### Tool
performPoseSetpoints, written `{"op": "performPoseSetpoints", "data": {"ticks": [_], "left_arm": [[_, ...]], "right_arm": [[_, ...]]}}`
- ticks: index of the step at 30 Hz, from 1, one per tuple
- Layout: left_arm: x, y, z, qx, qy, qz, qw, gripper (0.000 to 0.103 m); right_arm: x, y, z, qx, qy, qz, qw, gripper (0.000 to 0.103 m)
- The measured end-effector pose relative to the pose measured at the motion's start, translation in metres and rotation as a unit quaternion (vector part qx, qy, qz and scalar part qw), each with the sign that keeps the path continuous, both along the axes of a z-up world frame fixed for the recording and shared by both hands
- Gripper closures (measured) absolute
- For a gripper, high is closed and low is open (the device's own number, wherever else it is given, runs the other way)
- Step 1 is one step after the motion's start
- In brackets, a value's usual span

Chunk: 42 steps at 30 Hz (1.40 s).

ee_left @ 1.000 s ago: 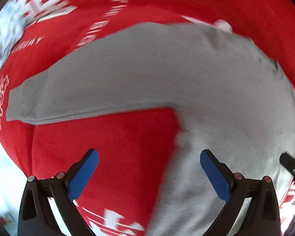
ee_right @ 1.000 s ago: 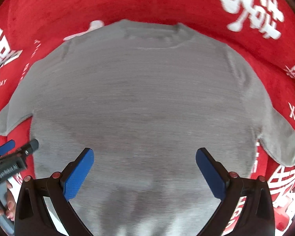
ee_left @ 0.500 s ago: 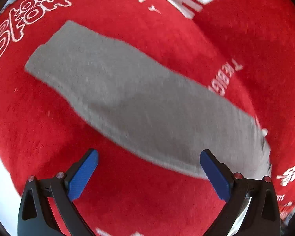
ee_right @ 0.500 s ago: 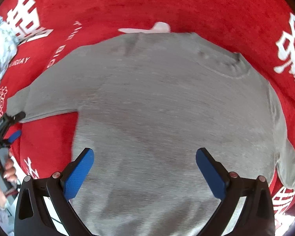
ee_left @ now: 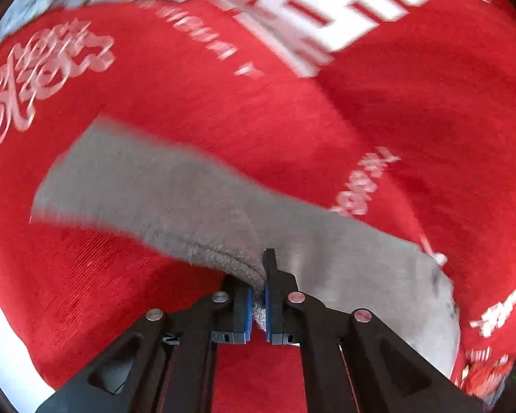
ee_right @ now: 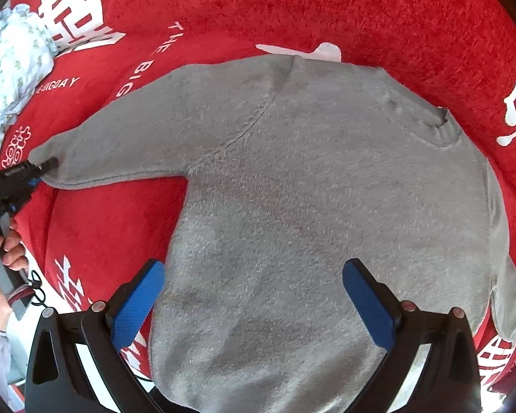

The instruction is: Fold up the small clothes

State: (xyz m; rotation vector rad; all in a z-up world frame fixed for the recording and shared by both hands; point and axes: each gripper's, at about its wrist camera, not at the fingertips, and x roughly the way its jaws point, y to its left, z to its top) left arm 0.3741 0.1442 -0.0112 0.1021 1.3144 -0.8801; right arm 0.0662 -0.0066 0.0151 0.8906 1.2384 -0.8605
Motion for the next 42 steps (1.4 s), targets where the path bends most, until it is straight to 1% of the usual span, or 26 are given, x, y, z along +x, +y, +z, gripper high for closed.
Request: {"op": "performPoseSetpoints", "data": {"ticks": [3,5,7,10,14,15,16,18,19,20,23,24,26,27,29,30,31,33,34,37,38,40,42], "left_arm": [[-0.021,-0.016,0.032,-0.039,-0.018,-0.049,0.9979,0.097],[-0.038,-0.028,0.057,-0.068,-0.029,-0.089,0.9932,0.097],[-0.063,-0.048,0.076,-0.092,-0.034,-0.129,0.9868,0.097],[-0.112,-0.082,0.103,-0.124,-0.037,-0.194,0.9724,0.097],[-0.199,-0.130,0.123,-0.153,-0.032,-0.285,0.9456,0.097],[-0.225,-0.142,0.124,-0.153,-0.034,-0.306,0.9390,0.097],[-0.244,-0.149,0.123,-0.151,-0.033,-0.321,0.9344,0.097],[-0.294,-0.171,0.114,-0.140,-0.022,-0.356,0.9236,0.097],[-0.312,-0.175,0.109,-0.132,-0.024,-0.370,0.9193,0.097],[-0.335,-0.182,0.100,-0.119,-0.034,-0.389,0.9130,0.097],[-0.387,-0.194,0.070,-0.075,-0.050,-0.434,0.8963,0.097],[-0.399,-0.195,0.060,-0.059,-0.056,-0.443,0.8929,0.097],[-0.419,-0.196,0.038,-0.028,-0.060,-0.465,0.8830,0.097],[-0.426,-0.195,0.028,-0.011,-0.062,-0.473,0.8790,0.096],[-0.430,-0.187,0.013,0.018,-0.082,-0.479,0.8738,0.070],[-0.432,-0.184,0.011,0.027,-0.098,-0.479,0.8722,0.046],[-0.433,-0.179,0.012,0.028,-0.124,-0.476,0.8700,0.032],[-0.431,-0.173,0.019,0.024,-0.142,-0.480,0.8653,0.031],[-0.430,-0.170,0.023,0.022,-0.146,-0.481,0.8641,0.031],[-0.421,-0.161,0.046,0.012,-0.158,-0.486,0.8591,0.031],[-0.414,-0.157,0.055,0.006,-0.159,-0.486,0.8593,0.031],[-0.394,-0.156,0.073,-0.002,-0.157,-0.481,0.8624,0.031],[-0.366,-0.151,0.086,0.002,-0.149,-0.475,0.8672,0.031]], "right_arm": [[-0.006,0.004,0.003,0.000,-0.001,-0.011,1.000,0.000],[-0.013,0.005,0.006,-0.002,-0.006,-0.024,1.000,0.000],[-0.026,0.003,0.011,-0.006,-0.011,-0.041,0.999,0.000],[-0.049,-0.002,0.018,-0.013,-0.017,-0.072,0.997,0.000],[-0.091,-0.010,0.028,-0.027,-0.028,-0.116,0.992,0.000],[-0.103,-0.012,0.031,-0.032,-0.029,-0.127,0.991,0.000],[-0.120,-0.015,0.032,-0.036,-0.029,-0.141,0.989,0.000],[-0.145,-0.019,0.031,-0.035,-0.027,-0.164,0.985,0.000],[-0.160,-0.020,0.029,-0.034,-0.026,-0.177,0.983,0.000],[-0.171,-0.021,0.027,-0.033,-0.025,-0.187,0.981,0.000],[-0.208,-0.022,0.014,-0.022,-0.018,-0.221,0.975,0.000],[-0.217,-0.021,0.009,-0.017,-0.017,-0.230,0.973,0.000],[-0.236,-0.019,-0.003,-0.006,-0.016,-0.247,0.969,0.000],[-0.243,-0.018,-0.008,-0.001,-0.014,-0.252,0.968,0.000],[-0.254,-0.015,-0.017,0.007,-0.013,-0.261,0.965,0.000],[-0.258,-0.014,-0.021,0.010,-0.013,-0.264,0.964,0.000],[-0.261,-0.013,-0.024,0.013,-0.012,-0.266,0.964,0.000],[-0.266,-0.013,-0.026,0.013,-0.011,-0.266,0.964,0.000],[-0.267,-0.013,-0.026,0.013,-0.010,-0.265,0.964,0.000],[-0.263,-0.016,-0.020,0.008,-0.008,-0.258,0.966,0.000],[-0.260,-0.019,-0.017,0.002,-0.007,-0.253,0.967,0.000],[-0.251,-0.026,-0.010,-0.013,-0.006,-0.240,0.971,0.000],[-0.237,-0.036,-0.001,-0.035,-0.006,-0.213,0.976,0.000]]}}
